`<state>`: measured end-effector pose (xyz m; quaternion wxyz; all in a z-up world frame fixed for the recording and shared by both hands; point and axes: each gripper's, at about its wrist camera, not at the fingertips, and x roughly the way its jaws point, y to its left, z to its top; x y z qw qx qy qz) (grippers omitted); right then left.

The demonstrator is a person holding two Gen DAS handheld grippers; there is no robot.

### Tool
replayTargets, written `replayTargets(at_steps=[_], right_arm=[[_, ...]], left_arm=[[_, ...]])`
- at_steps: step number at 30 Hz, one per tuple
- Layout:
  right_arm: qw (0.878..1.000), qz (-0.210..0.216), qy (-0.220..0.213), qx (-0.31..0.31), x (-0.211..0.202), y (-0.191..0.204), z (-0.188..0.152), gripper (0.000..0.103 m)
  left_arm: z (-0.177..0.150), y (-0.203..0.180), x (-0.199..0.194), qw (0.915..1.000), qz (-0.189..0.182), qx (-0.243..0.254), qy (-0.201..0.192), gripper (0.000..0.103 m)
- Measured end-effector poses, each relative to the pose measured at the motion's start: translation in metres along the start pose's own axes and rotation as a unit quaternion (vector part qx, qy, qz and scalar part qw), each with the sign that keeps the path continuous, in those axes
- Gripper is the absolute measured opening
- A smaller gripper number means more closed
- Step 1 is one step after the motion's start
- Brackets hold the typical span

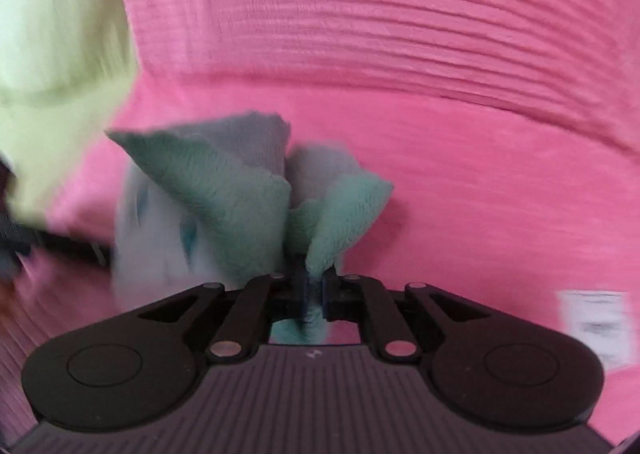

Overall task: Clean container
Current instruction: 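Hold the mug by its handle with the left tool while the right tool wipes its rim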

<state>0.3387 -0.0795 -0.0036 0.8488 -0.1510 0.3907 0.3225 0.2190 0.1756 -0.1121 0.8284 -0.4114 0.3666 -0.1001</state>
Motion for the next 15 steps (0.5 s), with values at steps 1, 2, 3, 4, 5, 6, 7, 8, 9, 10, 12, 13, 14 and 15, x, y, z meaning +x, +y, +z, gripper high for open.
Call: replayTargets(at_steps=[1, 2, 3, 4, 5, 6, 7, 8, 9, 10, 12, 13, 14, 15], right_arm=[[1.0, -0.016, -0.018, -0.002, -0.011, 0.004, -0.004, 0.005], [0.999, -0.03, -0.037, -0.005, -0.022, 0.008, -0.007, 0.005], [0.997, -0.036, -0.067, -0.01, -0.036, 0.015, -0.009, 0.005], [0.994, -0.042, -0.102, -0.023, -0.052, 0.024, -0.011, 0.005], [0.989, -0.042, -0.132, -0.043, -0.068, 0.037, -0.012, 0.005], [0.985, -0.037, -0.154, -0.065, -0.079, 0.05, -0.014, 0.005], [0.981, -0.025, -0.169, -0.088, -0.089, 0.065, -0.017, 0.005], [0.98, -0.01, -0.17, -0.107, -0.093, 0.078, -0.02, 0.005], [0.979, 0.0, -0.165, -0.122, -0.092, 0.089, -0.023, 0.005], [0.977, 0.009, -0.16, -0.138, -0.09, 0.1, -0.026, 0.005], [0.976, 0.009, -0.146, -0.159, -0.077, 0.113, -0.03, 0.004], [0.976, 0.006, -0.141, -0.165, -0.069, 0.117, -0.03, 0.004], [0.978, 0.004, -0.136, -0.159, -0.061, 0.116, -0.028, 0.003], [0.978, 0.009, -0.142, -0.15, -0.057, 0.112, -0.026, 0.002]], left_arm=[[0.0, 0.0, -0.001, 1.0, -0.001, -0.001, 0.0, 0.032], [-0.001, 0.0, -0.002, 1.0, 0.0, -0.001, 0.0, 0.032], [-0.001, 0.0, -0.002, 1.0, 0.001, 0.001, 0.0, 0.032], [-0.001, 0.0, -0.002, 1.0, 0.001, 0.001, -0.001, 0.032], [0.003, 0.001, 0.0, 1.0, 0.0, 0.005, 0.001, 0.032], [0.006, 0.002, 0.002, 1.0, -0.002, 0.007, 0.003, 0.032], [0.006, 0.001, 0.001, 1.0, -0.002, 0.007, 0.004, 0.032], [0.004, 0.0, 0.0, 1.0, -0.002, 0.007, 0.004, 0.032], [0.003, -0.001, 0.0, 1.0, -0.001, 0.007, 0.004, 0.032], [0.002, -0.002, -0.001, 1.0, -0.001, 0.007, 0.004, 0.032], [0.004, -0.005, 0.0, 1.0, 0.0, 0.007, 0.005, 0.032], [0.005, -0.005, -0.001, 0.9999, -0.001, 0.009, 0.006, 0.032], [0.004, -0.003, -0.002, 1.0, -0.002, 0.006, 0.005, 0.032], [0.002, -0.002, -0.003, 1.0, -0.004, 0.002, 0.005, 0.034]])
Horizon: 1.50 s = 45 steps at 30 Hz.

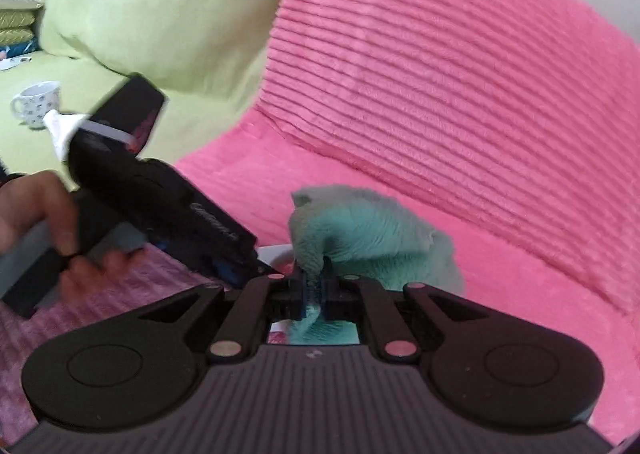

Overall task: Clean container
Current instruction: 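Hold the mug by its handle with the left tool while the right tool wipes its rim, then tilt the mug with the left tool while the right tool wipes its base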

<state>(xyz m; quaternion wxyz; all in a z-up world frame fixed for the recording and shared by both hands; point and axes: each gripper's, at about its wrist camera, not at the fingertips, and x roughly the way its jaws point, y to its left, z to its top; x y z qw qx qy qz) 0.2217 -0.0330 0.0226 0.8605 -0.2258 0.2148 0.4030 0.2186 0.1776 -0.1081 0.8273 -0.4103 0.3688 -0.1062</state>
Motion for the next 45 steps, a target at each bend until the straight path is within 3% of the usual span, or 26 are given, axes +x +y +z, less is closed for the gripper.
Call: replayTargets(at_steps=[4, 9, 12, 18, 23, 27, 28, 32, 34, 36, 38, 41, 45], right_arm=[[0.999, -0.002, -0.018, 0.039, 0.009, -0.019, 0.001, 0.0], [0.994, -0.045, -0.023, 0.099, 0.019, -0.053, -0.01, 0.006], [0.982, -0.015, -0.04, 0.183, 0.022, -0.079, -0.025, 0.006], [0.955, 0.033, -0.041, 0.292, 0.03, -0.11, -0.045, 0.006], [0.952, -0.026, 0.035, 0.302, 0.04, -0.106, -0.062, 0.005], [0.943, -0.063, -0.022, 0.325, -0.003, -0.08, -0.084, 0.005], [0.943, -0.064, -0.035, 0.323, -0.015, -0.071, -0.088, 0.005], [0.972, 0.038, -0.045, 0.228, -0.045, -0.032, -0.085, 0.005], [0.984, 0.075, -0.018, 0.161, -0.045, -0.017, -0.081, 0.006], [0.983, 0.085, 0.03, 0.162, -0.038, -0.017, -0.087, 0.005], [0.975, 0.071, 0.043, 0.206, -0.04, -0.031, -0.096, 0.01], [0.959, 0.055, 0.022, 0.276, -0.061, -0.055, -0.105, 0.033], [0.931, 0.034, -0.029, 0.363, -0.086, -0.084, -0.119, 0.035]], left_arm=[[0.0, -0.002, 0.0, 1.0, -0.004, -0.002, 0.001, 0.035], [0.005, -0.002, 0.002, 1.0, 0.0, 0.002, 0.001, 0.034], [0.004, -0.002, 0.002, 1.0, 0.001, 0.001, 0.001, 0.034], [0.006, -0.002, 0.003, 1.0, 0.007, -0.002, 0.002, 0.032], [0.006, -0.001, 0.001, 0.9999, 0.011, -0.013, 0.003, 0.029], [0.006, 0.0, -0.001, 0.9997, 0.011, -0.023, 0.002, 0.03], [0.005, 0.0, 0.0, 0.9996, 0.012, -0.024, 0.002, 0.03], [0.005, -0.004, 0.001, 0.9996, 0.021, -0.019, 0.0, 0.03], [0.005, -0.006, 0.002, 0.9995, 0.026, -0.015, -0.001, 0.03], [0.005, -0.009, 0.003, 0.9994, 0.032, -0.011, -0.002, 0.03], [0.006, -0.011, 0.004, 0.9993, 0.036, -0.007, -0.002, 0.03], [0.008, -0.014, 0.006, 0.9992, 0.04, -0.002, -0.002, 0.031], [0.009, -0.016, 0.008, 0.999, 0.043, 0.004, -0.005, 0.031]])
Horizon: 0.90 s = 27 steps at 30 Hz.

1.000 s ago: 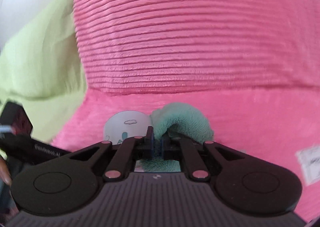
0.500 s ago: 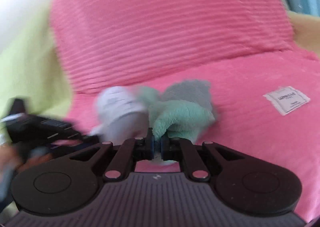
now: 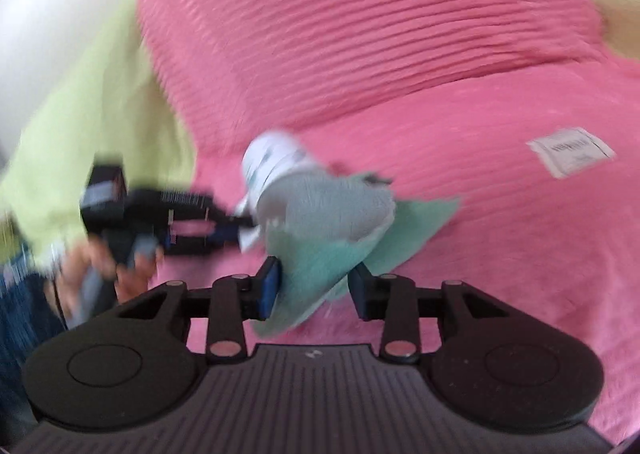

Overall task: Clean container
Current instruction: 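Tilt the mug with the left tool while the right tool wipes its base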

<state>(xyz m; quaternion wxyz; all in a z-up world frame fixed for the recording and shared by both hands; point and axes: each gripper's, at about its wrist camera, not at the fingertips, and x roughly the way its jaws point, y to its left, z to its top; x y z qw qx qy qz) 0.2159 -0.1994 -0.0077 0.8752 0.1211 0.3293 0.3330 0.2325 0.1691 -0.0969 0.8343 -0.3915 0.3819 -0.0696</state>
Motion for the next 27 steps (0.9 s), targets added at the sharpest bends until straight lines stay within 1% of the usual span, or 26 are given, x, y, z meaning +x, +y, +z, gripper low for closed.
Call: replayTargets(at_steps=[2, 5, 8, 9, 10, 11, 14, 15, 16, 18, 19, 23, 26, 27], right_arm=[[0.999, 0.003, -0.015, 0.038, 0.002, -0.008, -0.001, 0.036], [0.998, 0.012, 0.005, 0.053, 0.028, -0.009, -0.006, 0.036], [0.999, -0.032, 0.022, 0.027, 0.066, -0.007, -0.017, 0.034], [0.999, -0.02, -0.001, 0.028, 0.071, -0.01, -0.021, 0.028], [0.999, -0.016, -0.012, 0.04, 0.073, -0.013, -0.023, 0.024], [0.998, -0.01, -0.02, 0.062, 0.075, -0.017, -0.021, 0.015], [0.988, 0.027, -0.075, 0.132, 0.07, -0.021, -0.014, 0.012], [0.984, 0.042, -0.101, 0.144, 0.068, -0.02, -0.011, 0.012], [0.981, 0.048, -0.111, 0.151, 0.069, -0.017, -0.007, 0.012], [0.978, 0.044, -0.121, 0.166, 0.075, -0.016, -0.005, 0.012], [0.973, 0.046, -0.128, 0.187, 0.079, -0.018, -0.008, 0.012], [0.937, 0.068, -0.15, 0.309, 0.096, -0.035, -0.017, 0.012], [0.918, 0.08, -0.155, 0.356, 0.104, -0.04, -0.021, 0.013], [0.914, 0.081, -0.155, 0.366, 0.106, -0.041, -0.022, 0.013]], left_arm=[[-0.001, -0.001, -0.001, 1.0, 0.002, 0.007, -0.002, 0.031], [-0.001, -0.003, -0.002, 0.9999, 0.005, 0.013, -0.003, 0.031], [0.0, -0.006, -0.002, 0.9999, 0.005, 0.014, -0.001, 0.031], [0.0, -0.007, -0.003, 0.9999, 0.006, 0.013, -0.001, 0.031], [0.0, -0.008, -0.003, 0.9999, 0.006, 0.011, -0.001, 0.031], [-0.001, -0.01, -0.004, 0.9999, 0.006, 0.011, -0.002, 0.031], [-0.002, -0.014, -0.006, 0.9999, 0.007, 0.013, -0.003, 0.031], [-0.003, -0.016, -0.006, 0.9999, 0.007, 0.012, -0.002, 0.031], [-0.003, -0.018, -0.007, 0.9999, 0.006, 0.01, -0.002, 0.031], [-0.004, -0.022, -0.008, 0.9999, 0.007, 0.012, -0.001, 0.032], [-0.005, -0.024, -0.009, 0.9999, 0.008, 0.015, 0.0, 0.032], [-0.007, -0.036, -0.012, 0.9994, 0.011, 0.032, 0.006, 0.035], [-0.008, -0.044, -0.014, 0.9992, 0.01, 0.038, 0.01, 0.036], [-0.009, -0.047, -0.015, 0.999, 0.01, 0.041, 0.01, 0.036]])
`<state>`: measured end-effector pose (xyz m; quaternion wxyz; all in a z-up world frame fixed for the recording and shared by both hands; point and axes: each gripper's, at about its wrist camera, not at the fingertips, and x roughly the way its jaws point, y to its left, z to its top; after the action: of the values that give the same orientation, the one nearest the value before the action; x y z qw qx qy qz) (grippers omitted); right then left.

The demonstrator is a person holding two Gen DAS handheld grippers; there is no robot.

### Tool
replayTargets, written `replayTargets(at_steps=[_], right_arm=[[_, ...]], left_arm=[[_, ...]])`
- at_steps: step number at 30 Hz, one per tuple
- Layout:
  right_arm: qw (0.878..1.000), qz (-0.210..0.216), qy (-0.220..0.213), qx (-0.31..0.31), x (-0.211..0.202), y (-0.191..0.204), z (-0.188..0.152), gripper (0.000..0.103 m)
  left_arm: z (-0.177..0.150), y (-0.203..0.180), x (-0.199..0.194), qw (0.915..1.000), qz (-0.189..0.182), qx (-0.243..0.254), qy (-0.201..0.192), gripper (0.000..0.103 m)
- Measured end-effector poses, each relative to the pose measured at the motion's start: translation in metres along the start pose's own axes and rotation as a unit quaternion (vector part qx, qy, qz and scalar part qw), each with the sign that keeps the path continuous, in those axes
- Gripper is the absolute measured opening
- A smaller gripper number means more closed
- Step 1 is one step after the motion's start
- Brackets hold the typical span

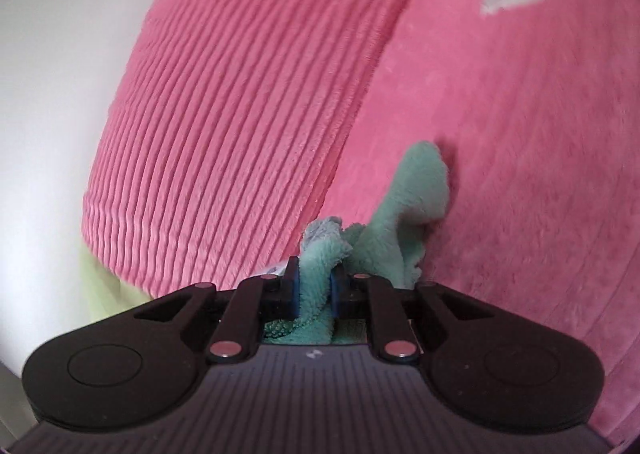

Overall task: Clean container
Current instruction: 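Tilt the mug with the left tool while the right tool wipes its base, then hold the tilted mug with the left tool while the right tool wipes its bottom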

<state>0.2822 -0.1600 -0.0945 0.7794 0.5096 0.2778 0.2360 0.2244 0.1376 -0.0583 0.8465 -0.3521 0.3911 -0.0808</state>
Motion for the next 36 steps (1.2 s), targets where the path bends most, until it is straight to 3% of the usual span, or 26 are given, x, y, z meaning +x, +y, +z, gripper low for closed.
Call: replayTargets(at_steps=[5, 11, 16, 19, 22, 24, 31, 36], right_arm=[[0.999, 0.01, 0.03, -0.01, 0.006, -0.004, 0.003, 0.013], [0.99, 0.015, 0.11, -0.089, 0.011, 0.003, 0.007, 0.013], [0.965, -0.024, 0.187, -0.183, 0.006, 0.021, 0.005, 0.012], [0.965, -0.059, 0.167, -0.193, -0.009, 0.024, 0.018, 0.011], [0.99, -0.021, 0.086, -0.11, -0.028, 0.007, 0.035, 0.011], [0.998, 0.016, 0.051, -0.027, -0.025, -0.012, 0.038, 0.011], [0.992, 0.039, 0.012, 0.121, 0.002, -0.045, 0.008, 0.012], [0.989, 0.054, 0.019, 0.139, 0.015, -0.04, -0.002, 0.013]], left_arm=[[-0.001, -0.01, -0.003, 1.0, -0.001, 0.004, 0.002, 0.037], [-0.001, -0.011, -0.003, 1.0, -0.002, -0.006, 0.0, 0.036], [-0.004, -0.021, -0.005, 1.0, 0.004, -0.001, 0.0, 0.036], [-0.002, -0.014, -0.004, 0.9999, -0.001, -0.012, 0.001, 0.036], [-0.003, -0.015, -0.003, 0.9999, 0.001, -0.011, -0.001, 0.037], [-0.005, -0.018, -0.003, 1.0, 0.003, -0.007, -0.003, 0.037], [-0.007, -0.028, -0.002, 1.0, 0.002, 0.004, 0.001, 0.037], [0.001, -0.025, 0.006, 0.9999, 0.002, 0.014, 0.001, 0.037]])
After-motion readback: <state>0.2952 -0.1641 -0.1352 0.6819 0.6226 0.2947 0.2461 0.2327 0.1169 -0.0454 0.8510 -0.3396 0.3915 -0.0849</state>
